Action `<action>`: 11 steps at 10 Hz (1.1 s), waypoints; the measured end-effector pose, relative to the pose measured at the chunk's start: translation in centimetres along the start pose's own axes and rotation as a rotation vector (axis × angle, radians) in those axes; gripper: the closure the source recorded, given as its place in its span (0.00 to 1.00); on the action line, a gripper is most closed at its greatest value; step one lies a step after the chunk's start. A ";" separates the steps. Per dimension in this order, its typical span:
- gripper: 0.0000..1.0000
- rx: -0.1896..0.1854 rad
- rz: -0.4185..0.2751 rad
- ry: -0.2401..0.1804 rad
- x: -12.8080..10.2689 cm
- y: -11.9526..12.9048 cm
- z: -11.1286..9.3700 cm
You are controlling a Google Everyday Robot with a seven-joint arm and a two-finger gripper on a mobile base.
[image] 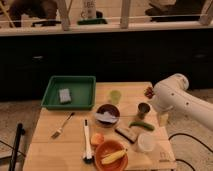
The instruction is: Stack cups into tray
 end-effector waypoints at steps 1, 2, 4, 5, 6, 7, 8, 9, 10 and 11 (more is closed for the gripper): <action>0.20 0.003 -0.003 -0.003 0.1 0.0 0.2; 0.20 0.006 -0.010 -0.005 0.2 0.0 0.7; 0.20 0.016 -0.035 -0.009 0.4 -0.6 1.4; 0.20 0.018 -0.046 -0.012 0.4 -0.7 1.7; 0.20 0.022 -0.057 -0.012 0.7 -0.8 2.0; 0.20 0.023 -0.063 -0.014 0.8 -0.8 2.3; 0.20 0.026 -0.073 -0.015 1.0 -0.9 2.7; 0.20 0.027 -0.090 -0.015 1.2 -1.1 3.1; 0.20 0.028 -0.101 -0.015 1.3 -1.3 3.3; 0.20 0.030 -0.114 -0.015 1.4 -1.5 3.6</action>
